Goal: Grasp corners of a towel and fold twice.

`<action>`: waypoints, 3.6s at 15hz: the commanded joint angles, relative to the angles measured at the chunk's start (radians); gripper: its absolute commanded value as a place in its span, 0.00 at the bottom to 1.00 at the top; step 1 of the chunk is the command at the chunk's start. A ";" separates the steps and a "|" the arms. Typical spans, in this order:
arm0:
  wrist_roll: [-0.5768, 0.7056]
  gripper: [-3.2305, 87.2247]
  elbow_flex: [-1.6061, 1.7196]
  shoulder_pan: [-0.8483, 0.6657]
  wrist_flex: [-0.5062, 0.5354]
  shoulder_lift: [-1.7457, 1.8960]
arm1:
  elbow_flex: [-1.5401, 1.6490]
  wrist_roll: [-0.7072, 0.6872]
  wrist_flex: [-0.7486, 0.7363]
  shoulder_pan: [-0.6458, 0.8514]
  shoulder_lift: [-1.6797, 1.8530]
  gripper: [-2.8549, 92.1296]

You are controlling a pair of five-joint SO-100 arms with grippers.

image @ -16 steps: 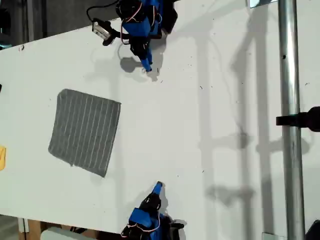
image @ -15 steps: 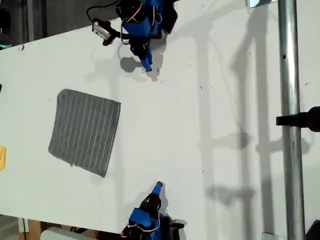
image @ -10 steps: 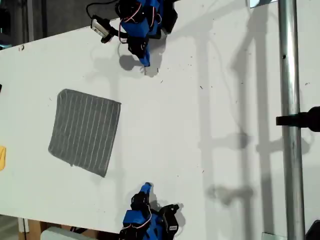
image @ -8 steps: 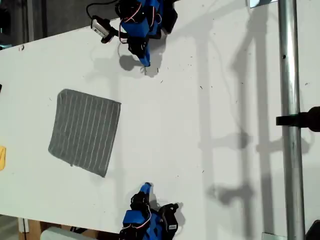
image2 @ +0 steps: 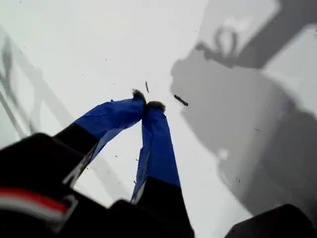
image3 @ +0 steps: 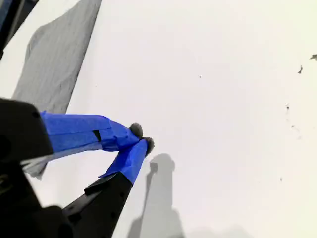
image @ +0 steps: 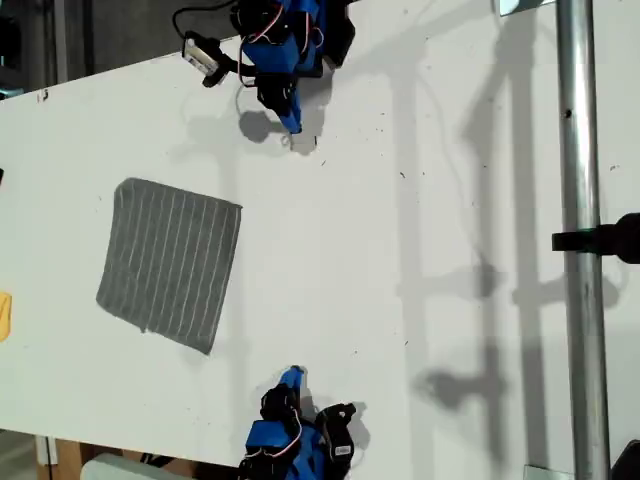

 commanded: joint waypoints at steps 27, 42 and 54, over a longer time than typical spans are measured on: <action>0.657 0.00 -1.485 -0.591 0.221 -1.325 | -1.845 -0.887 -0.087 0.440 -1.899 0.45; 0.657 0.00 -1.425 -0.589 0.202 -1.327 | -1.994 -1.028 -0.198 0.525 -2.431 0.44; 0.669 0.00 -1.414 -0.603 0.186 -1.331 | -2.022 -1.034 -0.115 0.529 -2.309 0.43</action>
